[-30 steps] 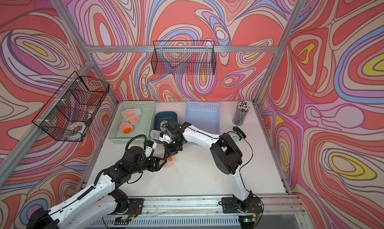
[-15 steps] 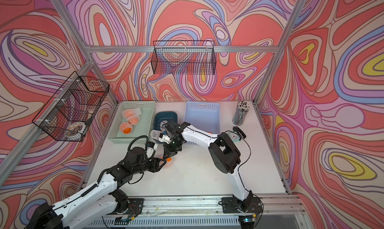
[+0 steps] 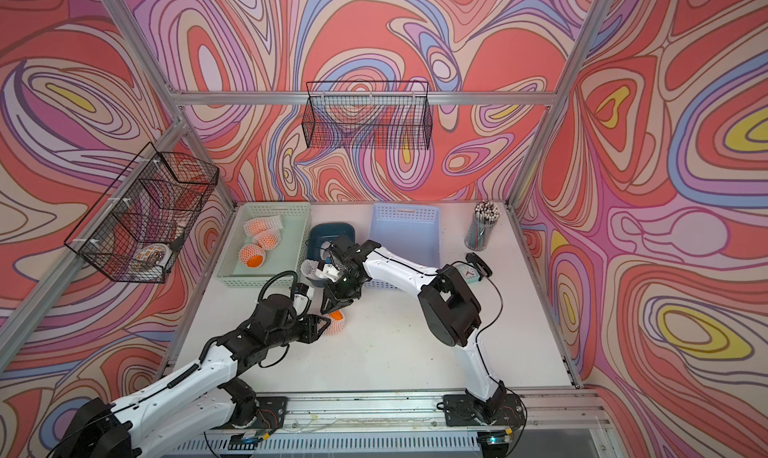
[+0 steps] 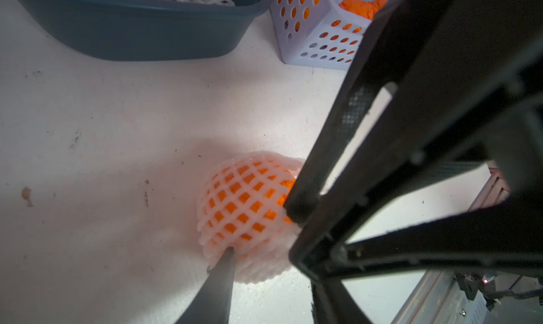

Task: Remove foam nets from oranges
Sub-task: Remove the foam net from the orange.

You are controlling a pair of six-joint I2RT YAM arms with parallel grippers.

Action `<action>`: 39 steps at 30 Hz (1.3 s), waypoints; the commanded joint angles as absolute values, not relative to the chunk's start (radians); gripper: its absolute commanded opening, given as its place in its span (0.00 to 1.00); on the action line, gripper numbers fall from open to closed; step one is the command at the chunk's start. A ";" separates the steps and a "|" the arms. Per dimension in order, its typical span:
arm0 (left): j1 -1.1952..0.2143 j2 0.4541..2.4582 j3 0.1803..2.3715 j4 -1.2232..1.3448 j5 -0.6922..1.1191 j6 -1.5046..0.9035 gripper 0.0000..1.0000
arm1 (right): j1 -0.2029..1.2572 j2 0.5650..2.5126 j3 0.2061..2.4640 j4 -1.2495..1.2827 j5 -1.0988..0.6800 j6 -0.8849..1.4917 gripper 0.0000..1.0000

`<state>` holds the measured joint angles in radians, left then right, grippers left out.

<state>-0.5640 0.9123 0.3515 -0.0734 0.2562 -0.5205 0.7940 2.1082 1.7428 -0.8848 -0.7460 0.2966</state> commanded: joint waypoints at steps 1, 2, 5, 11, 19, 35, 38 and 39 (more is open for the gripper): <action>-0.569 0.913 0.338 -0.056 0.230 -0.544 0.43 | 0.781 2.109 1.768 -0.904 -0.741 0.319 0.26; -0.569 0.916 0.337 -0.053 0.230 -0.548 0.43 | 0.775 2.103 1.764 -0.910 -0.732 0.324 0.26; -0.569 0.924 0.335 -0.056 0.224 -0.557 0.42 | 0.756 2.066 1.729 -0.899 -0.711 0.345 0.28; -0.569 0.932 0.332 -0.048 0.212 -0.570 0.41 | 0.733 1.944 1.590 -0.817 -0.688 0.342 0.44; -0.569 0.922 0.334 -0.058 0.210 -0.570 0.40 | 0.735 1.845 1.349 -0.612 -0.712 0.297 0.70; -0.569 0.937 0.355 -0.078 0.207 -0.576 0.40 | 0.776 1.897 1.292 -0.478 -0.723 0.184 0.73; -0.569 0.943 0.359 -0.080 0.212 -0.578 0.40 | 0.783 1.896 1.284 -0.485 -0.710 0.170 0.73; -0.569 0.945 0.360 -0.082 0.212 -0.578 0.40 | 0.783 1.896 1.282 -0.491 -0.699 0.163 0.73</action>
